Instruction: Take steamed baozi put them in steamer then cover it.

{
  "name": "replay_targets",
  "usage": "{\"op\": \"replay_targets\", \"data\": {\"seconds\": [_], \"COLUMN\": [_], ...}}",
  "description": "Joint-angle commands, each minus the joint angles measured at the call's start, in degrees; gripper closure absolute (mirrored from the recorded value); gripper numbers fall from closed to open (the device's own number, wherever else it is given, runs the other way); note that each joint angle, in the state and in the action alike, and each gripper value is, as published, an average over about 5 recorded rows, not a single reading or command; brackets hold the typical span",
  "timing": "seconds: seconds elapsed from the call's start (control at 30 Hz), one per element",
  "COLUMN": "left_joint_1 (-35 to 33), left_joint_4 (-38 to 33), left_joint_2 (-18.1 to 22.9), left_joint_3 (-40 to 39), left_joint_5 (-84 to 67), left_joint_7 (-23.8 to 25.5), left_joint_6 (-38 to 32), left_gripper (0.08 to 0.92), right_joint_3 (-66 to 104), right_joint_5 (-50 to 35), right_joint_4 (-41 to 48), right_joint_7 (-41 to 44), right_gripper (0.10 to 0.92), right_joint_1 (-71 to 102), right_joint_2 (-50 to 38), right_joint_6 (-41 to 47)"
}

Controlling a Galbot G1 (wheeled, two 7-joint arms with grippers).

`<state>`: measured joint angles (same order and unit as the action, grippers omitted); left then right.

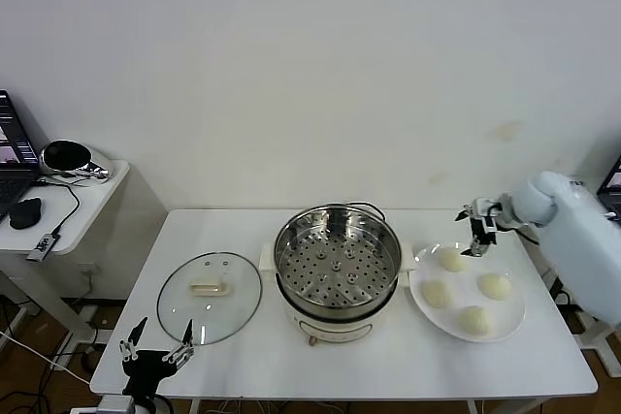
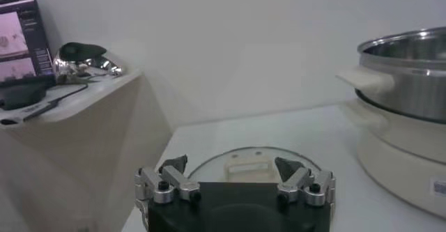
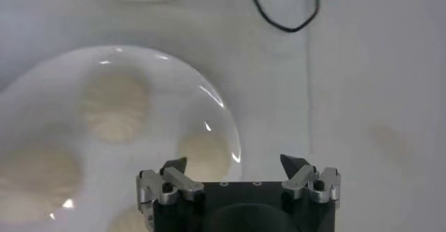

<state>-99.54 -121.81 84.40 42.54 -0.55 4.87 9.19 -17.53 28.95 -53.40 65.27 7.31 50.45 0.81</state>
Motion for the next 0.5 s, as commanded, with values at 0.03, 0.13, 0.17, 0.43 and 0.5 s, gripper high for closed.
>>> {"op": "replay_targets", "data": {"seconds": [0.03,0.13,0.17,0.43,0.5], "left_joint_1": [-0.6,-0.8,-0.8,-1.1,-1.1], "left_joint_4": [-0.1,0.0,0.1,0.1,0.2], "left_joint_2": [0.2,0.1,0.0,-0.1,-0.2], "left_joint_3": [-0.1,-0.3,-0.3,-0.2,-0.2], "left_joint_5": [0.7,0.8,0.8,0.7,0.7], "left_joint_7": [-0.1,-0.1,-0.1,-0.1,-0.1], "left_joint_6": [-0.3,-0.3,-0.3,-0.3,-0.3], "left_gripper": [0.177,0.177,0.177,0.177,0.177], "right_joint_3": [-3.6,-2.9,-2.5,-0.7,-0.4], "right_joint_5": [4.9,6.0,6.6,8.9,9.1], "right_joint_4": [10.4,11.5,12.1,14.4,14.5], "right_joint_7": [1.1,1.0,0.9,0.3,0.2], "right_gripper": [0.203,0.203,0.203,0.203,0.203], "right_joint_1": [-3.8,-3.3,-3.2,-2.0,-1.8], "right_joint_2": [6.4,7.0,7.3,7.9,7.9], "right_joint_6": [-3.0,-3.1,-3.2,-3.8,-3.8]}}
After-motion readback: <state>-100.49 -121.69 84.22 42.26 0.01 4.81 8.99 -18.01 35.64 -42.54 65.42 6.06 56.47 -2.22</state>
